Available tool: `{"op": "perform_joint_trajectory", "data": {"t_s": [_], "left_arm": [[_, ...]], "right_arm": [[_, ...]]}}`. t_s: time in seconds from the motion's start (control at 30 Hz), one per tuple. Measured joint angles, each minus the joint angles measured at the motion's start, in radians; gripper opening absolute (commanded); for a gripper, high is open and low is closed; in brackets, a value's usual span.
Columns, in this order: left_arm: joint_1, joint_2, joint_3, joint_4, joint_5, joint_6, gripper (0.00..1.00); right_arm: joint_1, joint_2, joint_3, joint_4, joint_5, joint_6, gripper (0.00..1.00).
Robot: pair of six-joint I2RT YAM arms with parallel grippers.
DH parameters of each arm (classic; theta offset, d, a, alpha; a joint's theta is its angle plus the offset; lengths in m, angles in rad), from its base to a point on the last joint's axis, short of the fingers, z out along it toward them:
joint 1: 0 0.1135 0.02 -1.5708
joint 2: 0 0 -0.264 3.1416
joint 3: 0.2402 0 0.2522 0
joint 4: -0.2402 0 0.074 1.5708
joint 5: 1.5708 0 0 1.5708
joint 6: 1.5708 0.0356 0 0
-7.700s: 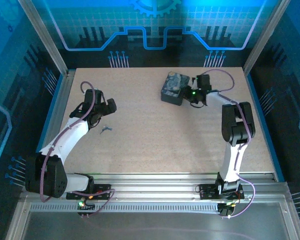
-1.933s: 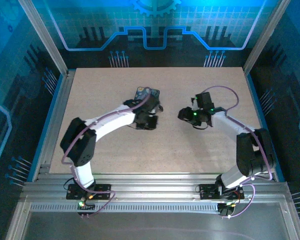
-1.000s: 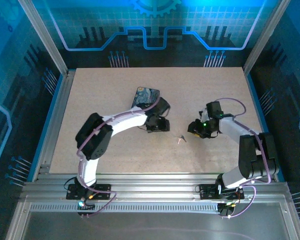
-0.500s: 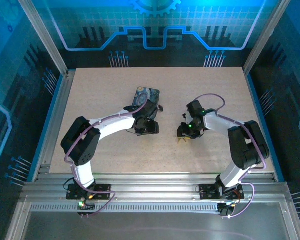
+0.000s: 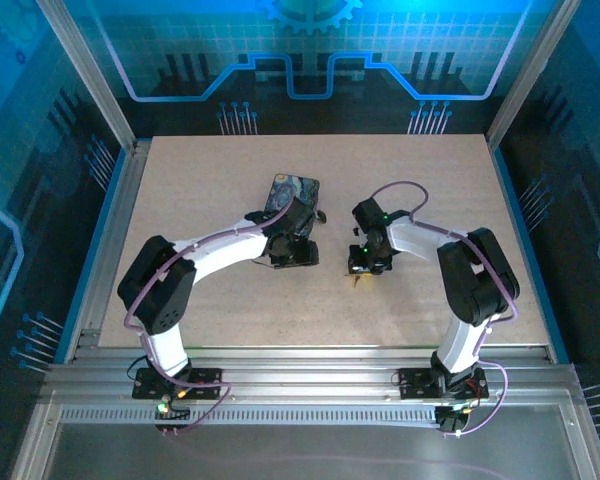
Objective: Unlock the padlock with the key
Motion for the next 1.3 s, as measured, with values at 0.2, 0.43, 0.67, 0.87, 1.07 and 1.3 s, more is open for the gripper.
{"op": "perform_joint_trajectory", "data": {"t_s": [0.2,0.43,0.67,0.87,1.07,1.3], "left_arm": [[0.0,-0.022,-0.021,-0.007,-0.012,0.008,0.59],[0.0,-0.022,-0.022,-0.027,-0.016,0.011,0.59],[0.0,-0.022,-0.022,-0.025,0.019,0.011,0.57],[0.0,-0.022,-0.015,-0.026,0.037,0.011,0.57],[0.0,-0.022,-0.002,0.015,0.114,0.011,0.5],[-0.025,-0.033,-0.024,0.217,0.308,0.066,0.47]], "right_arm": [[0.005,0.003,0.006,0.001,0.006,0.042,0.08],[-0.007,-0.002,-0.006,0.032,-0.072,0.07,0.0],[-0.069,-0.02,-0.037,0.061,-0.22,0.071,0.0],[-0.135,-0.082,-0.057,0.074,-0.294,0.067,0.0],[-0.173,-0.125,-0.089,0.086,-0.37,0.067,0.0],[-0.187,-0.132,-0.087,0.092,-0.441,0.094,0.0]]}}
